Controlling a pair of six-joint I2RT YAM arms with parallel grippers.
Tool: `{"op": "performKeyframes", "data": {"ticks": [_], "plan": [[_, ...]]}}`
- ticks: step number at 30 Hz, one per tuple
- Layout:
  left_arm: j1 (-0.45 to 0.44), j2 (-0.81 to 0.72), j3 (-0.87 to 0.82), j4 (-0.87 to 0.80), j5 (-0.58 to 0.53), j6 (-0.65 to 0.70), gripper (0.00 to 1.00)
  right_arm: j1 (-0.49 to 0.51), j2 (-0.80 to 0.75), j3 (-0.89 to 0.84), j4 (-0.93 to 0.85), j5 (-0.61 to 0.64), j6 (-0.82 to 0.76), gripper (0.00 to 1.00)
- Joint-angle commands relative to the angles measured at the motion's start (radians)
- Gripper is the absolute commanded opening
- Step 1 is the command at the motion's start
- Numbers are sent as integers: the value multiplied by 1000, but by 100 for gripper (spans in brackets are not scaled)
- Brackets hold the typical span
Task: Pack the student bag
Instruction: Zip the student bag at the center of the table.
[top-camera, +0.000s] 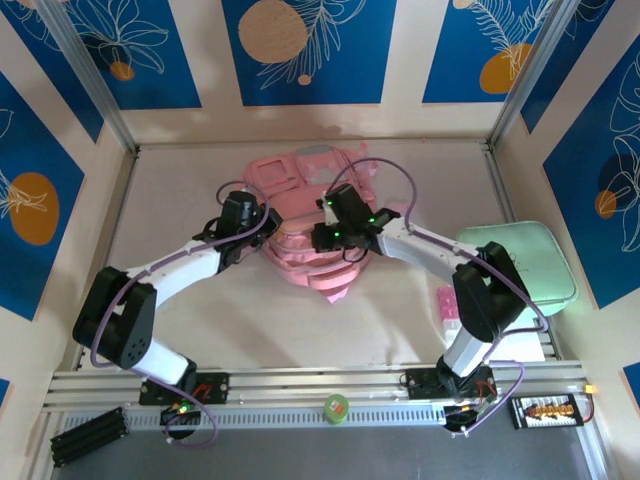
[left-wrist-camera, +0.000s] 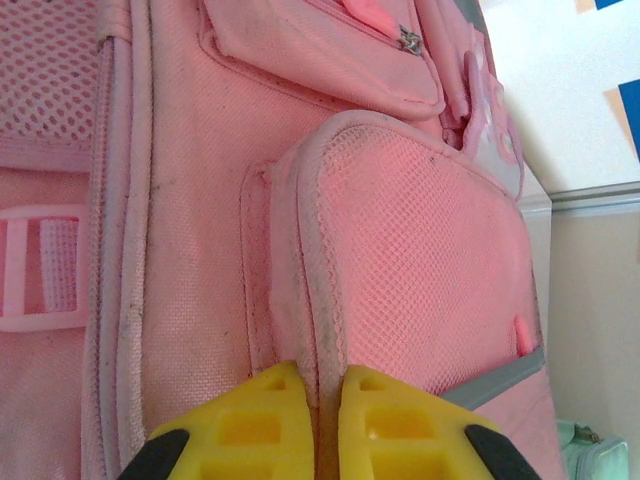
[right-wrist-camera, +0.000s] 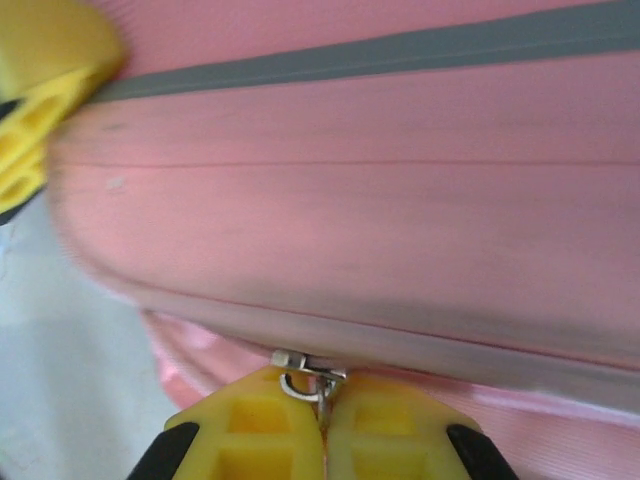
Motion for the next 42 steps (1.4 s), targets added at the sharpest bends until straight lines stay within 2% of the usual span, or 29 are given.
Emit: {"op": "performKeyframes", "data": {"ticks": [1, 5, 7, 10, 14, 16, 19, 21, 23, 26, 30, 33, 37, 42], "plan": [[6, 15, 29, -21, -22, 61, 0, -87, -45, -46, -64, 39, 37, 0], [12, 22, 40, -33, -15, 81, 0, -142, -45, -44, -71, -1, 61, 0], [18, 32, 58, -53, 0, 102, 0, -136, -46, -42, -64, -16, 57, 0], [42, 53, 94, -70, 82, 163, 2, -117, -41, -42, -31, -62, 45, 0], [87, 78, 133, -161, 149, 234, 4, -86, -14, -18, 11, -147, 19, 0], [111, 66, 131, -199, 152, 254, 15, -67, 1, 10, 27, -197, 4, 0], [154, 13, 100, -224, 152, 270, 44, -31, 32, 74, 39, -222, -4, 0], [184, -40, 66, -218, 171, 265, 52, -15, 70, 130, 52, -248, 5, 0], [209, -86, 34, -207, 199, 239, 57, 5, 110, 185, 62, -268, 11, 0], [234, -150, -5, -218, 222, 190, 59, 40, 174, 271, 53, -269, 11, 0], [239, -228, -31, -285, 172, 158, 62, 72, 248, 362, 34, -285, 13, 0], [238, -263, -51, -273, 156, 134, 62, 97, 280, 401, 15, -293, -4, 0], [239, -243, -42, -220, 206, 111, 62, 126, 295, 413, 2, -310, -33, 0], [236, -145, -4, -173, 261, 91, 57, 143, 288, 393, 18, -348, -37, 0]]}}
